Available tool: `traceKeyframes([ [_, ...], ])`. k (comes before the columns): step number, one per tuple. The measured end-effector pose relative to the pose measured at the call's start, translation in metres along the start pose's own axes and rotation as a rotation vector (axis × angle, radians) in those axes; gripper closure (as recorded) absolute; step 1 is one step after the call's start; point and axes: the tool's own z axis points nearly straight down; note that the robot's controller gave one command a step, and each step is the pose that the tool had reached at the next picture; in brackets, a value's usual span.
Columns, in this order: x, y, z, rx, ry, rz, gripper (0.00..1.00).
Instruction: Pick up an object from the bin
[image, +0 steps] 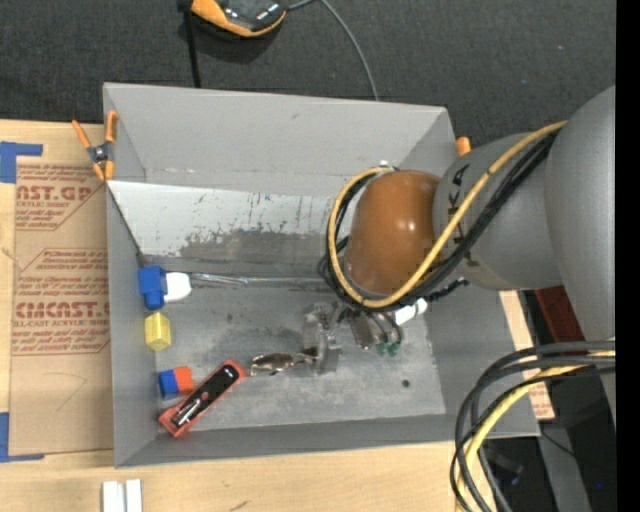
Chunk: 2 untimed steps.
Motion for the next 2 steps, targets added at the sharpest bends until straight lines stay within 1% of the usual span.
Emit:
traceKeyframes([
  [1,-0.01,-0.004,-0.001,0.001,-0.009,-0.005,1.0],
  [2,-0.016,-0.007,-0.136,0.0,-0.007,-0.06,1.0],
])
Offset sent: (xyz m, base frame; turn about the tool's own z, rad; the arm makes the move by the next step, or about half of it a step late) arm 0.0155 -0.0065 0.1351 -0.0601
